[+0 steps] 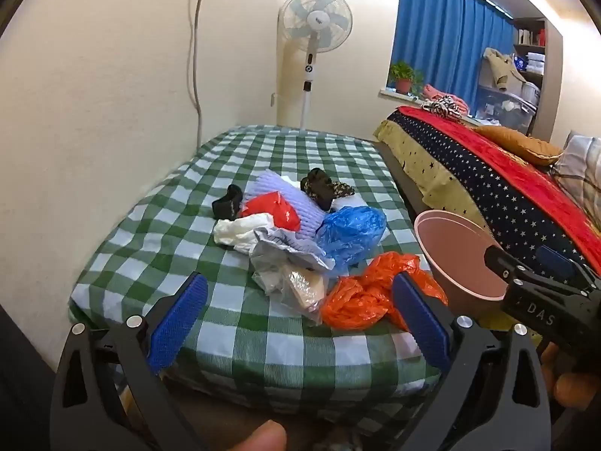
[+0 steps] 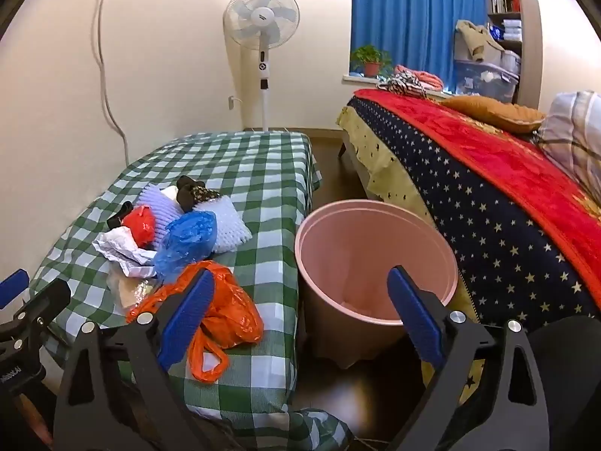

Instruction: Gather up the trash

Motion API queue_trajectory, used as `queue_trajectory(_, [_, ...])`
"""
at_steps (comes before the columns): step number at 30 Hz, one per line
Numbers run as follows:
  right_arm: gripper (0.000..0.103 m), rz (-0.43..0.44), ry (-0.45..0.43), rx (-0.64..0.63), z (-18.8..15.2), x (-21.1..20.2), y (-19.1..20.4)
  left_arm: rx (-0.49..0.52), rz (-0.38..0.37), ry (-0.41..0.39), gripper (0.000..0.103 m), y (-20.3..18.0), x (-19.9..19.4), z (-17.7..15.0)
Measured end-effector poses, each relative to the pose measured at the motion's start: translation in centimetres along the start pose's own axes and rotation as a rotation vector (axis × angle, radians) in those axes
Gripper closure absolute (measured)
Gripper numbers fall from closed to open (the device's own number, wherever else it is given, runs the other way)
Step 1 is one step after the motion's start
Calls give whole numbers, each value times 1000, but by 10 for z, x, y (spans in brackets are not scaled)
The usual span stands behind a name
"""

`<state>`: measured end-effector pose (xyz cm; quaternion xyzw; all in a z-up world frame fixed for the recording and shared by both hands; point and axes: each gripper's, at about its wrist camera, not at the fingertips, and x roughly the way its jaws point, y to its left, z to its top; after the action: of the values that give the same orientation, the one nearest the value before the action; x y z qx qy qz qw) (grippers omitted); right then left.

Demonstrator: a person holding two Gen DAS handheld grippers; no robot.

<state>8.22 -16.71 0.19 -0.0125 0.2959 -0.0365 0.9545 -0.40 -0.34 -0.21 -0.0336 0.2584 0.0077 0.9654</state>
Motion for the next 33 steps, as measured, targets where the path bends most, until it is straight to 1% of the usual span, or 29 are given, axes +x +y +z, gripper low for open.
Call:
queue_trajectory(1, [12,3,13,6,-1,2,-1,5,-5,-8,8,-1,-1,-2])
queue_trajectory(2, [12,9,23,21,-2,5,-5,-3,-2,27,8,-2,8,0])
queue_trajectory(4, [12,4,12,31,-5,7,-5,10,-2,2,8,-7,6,1])
queue_trajectory(5, [12,2,11,29,-6,8,-3,-28,-17,7,8,0,14,-2])
queue_trajectory(8, [12,26,30,21,-10,14,0,-29,-27,16,8,-3,22,-6])
queue_trajectory(9, [12,28,35,16,-11,15,2,-49,-41,28,8,8,30,-6])
queue_trajectory(10, [12,32,39,12,-12,17,4,-58,-47,37,8,10,32,-6])
queue_trajectory(13, [12,49,41,6,-14,18,9,-47,-39,31,8,13,34,-8])
queue_trajectory(17, [12,50,40,-14,-17,20,15,-48,-35,50,8,12,41,-15])
queue_trajectory(20, [12,41,41,-9,-18,22,11,-26,-22,25,8,8,40,-13])
queue_trajectory(23, [12,34,49,11,-18,25,6,-29,-33,32,8,8,43,-12])
queue_trajectory(25, [16,31,58,14,-17,28,6,-32,-33,35,8,9,44,-13])
queue_trajectory(27, [17,39,65,18,-17,31,6,-36,-35,37,8,9,44,-13])
queue_trajectory(33, [17,45,68,15,-17,33,9,-36,-30,49,8,10,45,-14])
